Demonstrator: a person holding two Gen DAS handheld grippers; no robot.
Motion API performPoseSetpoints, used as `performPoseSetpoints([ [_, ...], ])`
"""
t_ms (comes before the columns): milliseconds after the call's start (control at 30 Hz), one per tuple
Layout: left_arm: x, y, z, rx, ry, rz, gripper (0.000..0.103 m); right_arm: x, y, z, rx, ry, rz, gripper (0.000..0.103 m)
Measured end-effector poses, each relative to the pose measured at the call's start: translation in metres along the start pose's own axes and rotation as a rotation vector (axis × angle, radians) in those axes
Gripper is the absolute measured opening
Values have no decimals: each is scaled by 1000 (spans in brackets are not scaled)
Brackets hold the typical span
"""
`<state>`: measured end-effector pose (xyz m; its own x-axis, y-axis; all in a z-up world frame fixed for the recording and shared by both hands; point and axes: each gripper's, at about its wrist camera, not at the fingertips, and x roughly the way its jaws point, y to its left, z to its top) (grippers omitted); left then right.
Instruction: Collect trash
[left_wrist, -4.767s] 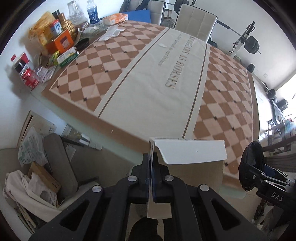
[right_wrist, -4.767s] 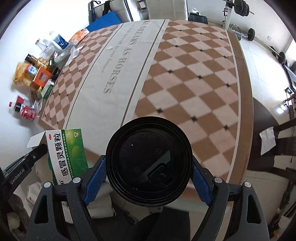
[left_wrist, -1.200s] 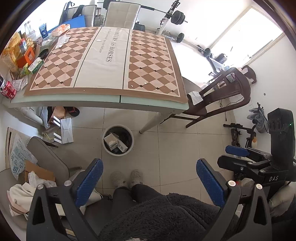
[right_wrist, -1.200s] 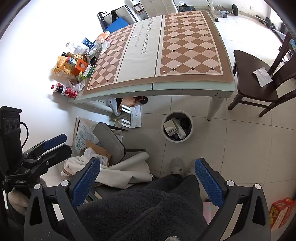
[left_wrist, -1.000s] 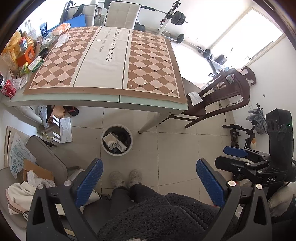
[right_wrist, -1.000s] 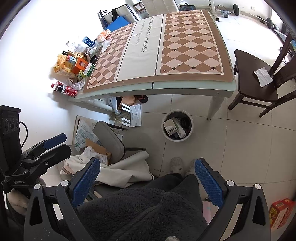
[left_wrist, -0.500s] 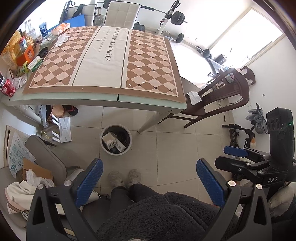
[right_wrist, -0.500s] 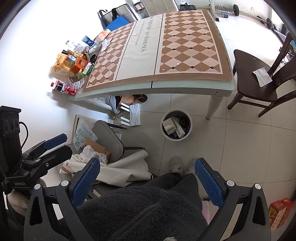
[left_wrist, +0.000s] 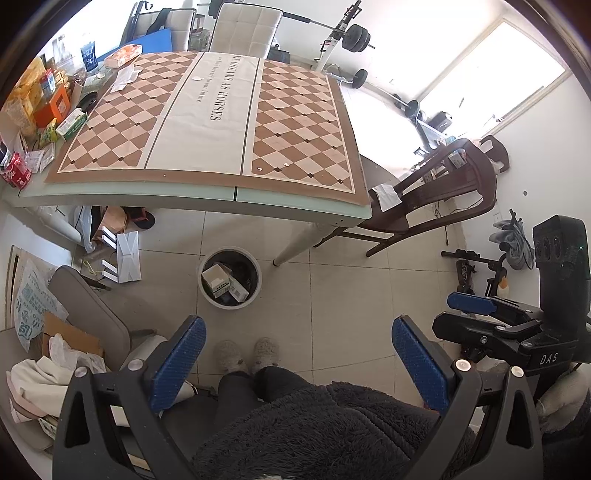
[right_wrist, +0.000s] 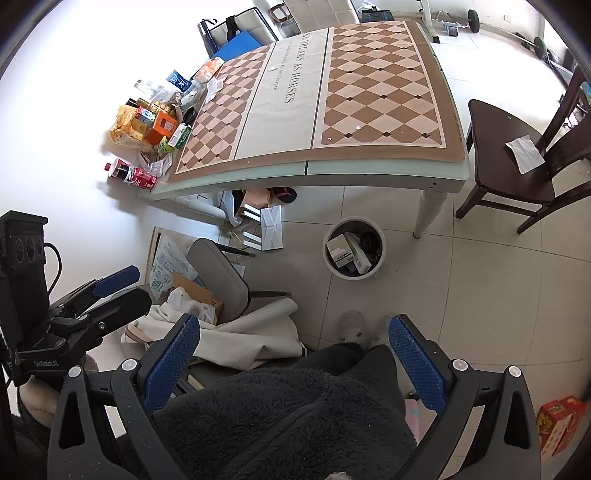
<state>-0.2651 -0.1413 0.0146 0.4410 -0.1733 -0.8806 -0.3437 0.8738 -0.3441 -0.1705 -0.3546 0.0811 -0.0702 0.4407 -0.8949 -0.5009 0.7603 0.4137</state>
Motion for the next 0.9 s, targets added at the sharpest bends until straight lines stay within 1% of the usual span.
performPoseSetpoints([
  [900, -1, 1, 0, 0, -1, -2, 103, -4, 1, -5, 6, -1, 3, 103],
])
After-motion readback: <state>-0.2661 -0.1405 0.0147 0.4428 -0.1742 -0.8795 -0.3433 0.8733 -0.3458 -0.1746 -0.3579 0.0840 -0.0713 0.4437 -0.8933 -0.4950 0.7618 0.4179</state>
